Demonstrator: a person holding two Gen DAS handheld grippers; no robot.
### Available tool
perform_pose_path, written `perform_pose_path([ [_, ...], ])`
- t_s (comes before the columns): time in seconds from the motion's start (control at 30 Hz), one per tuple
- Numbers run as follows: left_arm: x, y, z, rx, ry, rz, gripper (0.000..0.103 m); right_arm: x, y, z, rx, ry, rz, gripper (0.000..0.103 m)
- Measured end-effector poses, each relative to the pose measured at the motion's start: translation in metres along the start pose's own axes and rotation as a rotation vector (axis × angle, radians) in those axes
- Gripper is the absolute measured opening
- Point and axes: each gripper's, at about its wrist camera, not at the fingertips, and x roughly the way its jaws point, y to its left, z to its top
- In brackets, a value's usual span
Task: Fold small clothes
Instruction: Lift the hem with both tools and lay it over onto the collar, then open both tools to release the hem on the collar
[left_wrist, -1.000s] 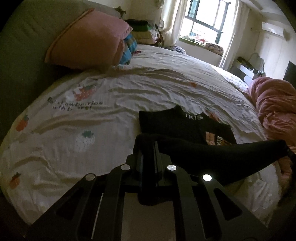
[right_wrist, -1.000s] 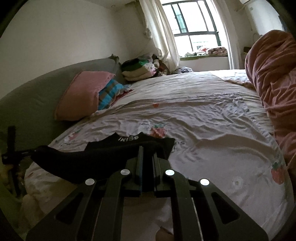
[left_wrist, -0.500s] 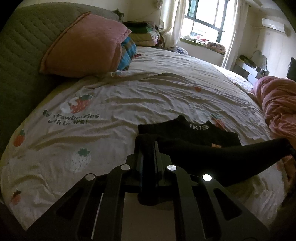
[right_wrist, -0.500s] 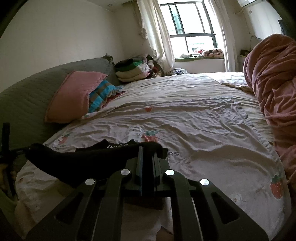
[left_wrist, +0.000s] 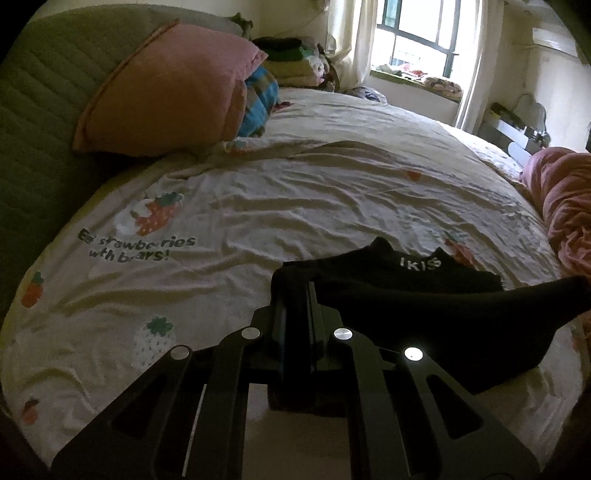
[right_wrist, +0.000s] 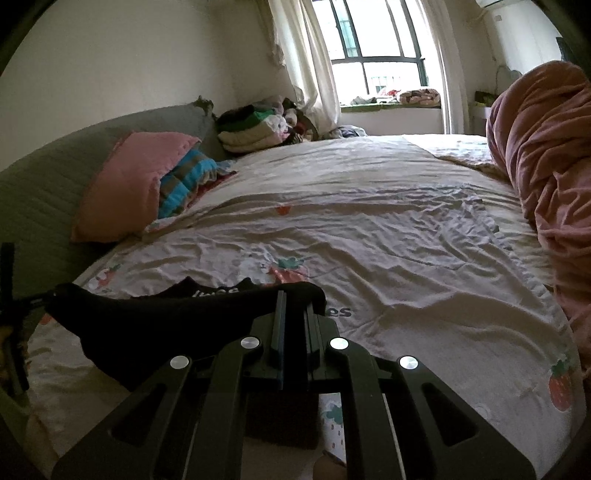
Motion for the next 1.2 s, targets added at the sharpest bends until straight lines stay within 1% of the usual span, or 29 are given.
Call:
perform_pose_path([
  [0.53,0.072,0.001,0.003,-0.027,0.071,0.021,0.003,0.075,-0.008,-0.01,0.003,0.109,-0.084,0.007],
  [0.57,0.075,0.0,0.002,-0.026,0.074,0.022,0.004,0.08,-0.009,-0.012,0.008,0.118,-0.09,0.007],
  [0.63,0.081,0.0,0.0,-0.031,0.079,0.024,0.008,0.089,-0.01,-0.016,0.008,0.139,-0.103,0.007],
  [0.67,0.082,0.002,-0.002,-0.049,0.076,0.026,0.009,0.094,-0.009,-0.018,0.005,0.15,-0.114,0.007],
  [0.73,0.082,0.006,-0.005,-0.07,0.073,0.026,0.01,0.101,-0.011,-0.023,0.008,0.168,-0.127,0.007],
  [0.77,0.082,0.009,-0.007,-0.076,0.073,0.033,0.01,0.103,-0.011,-0.024,0.01,0.174,-0.128,0.011],
  [0.8,0.082,0.01,-0.008,-0.079,0.073,0.037,0.011,0.103,-0.011,-0.025,0.009,0.174,-0.139,0.014],
  [0.83,0.081,0.012,-0.01,-0.083,0.072,0.039,0.011,0.101,-0.011,-0.025,0.005,0.166,-0.153,0.02],
  [0.87,0.078,0.014,-0.011,-0.087,0.068,0.037,0.012,0.099,-0.011,-0.025,0.0,0.155,-0.162,0.028],
  [0.9,0.074,0.015,-0.012,-0.087,0.061,0.038,0.014,0.096,-0.011,-0.024,-0.002,0.144,-0.168,0.031],
  [1.0,0.063,0.015,-0.014,-0.071,0.026,0.051,0.02,0.082,-0.013,-0.021,0.008,0.109,-0.177,0.032],
  [1.07,0.052,0.014,-0.014,-0.061,-0.005,0.059,0.02,0.068,-0.01,-0.021,0.0,0.079,-0.171,0.032],
  [1.13,0.043,0.013,-0.015,-0.055,-0.027,0.06,0.021,0.058,-0.004,-0.022,-0.02,0.068,-0.141,0.032],
  [1.2,0.037,0.007,-0.018,-0.044,-0.032,0.037,0.02,0.051,0.005,-0.027,-0.051,0.071,-0.111,0.032],
])
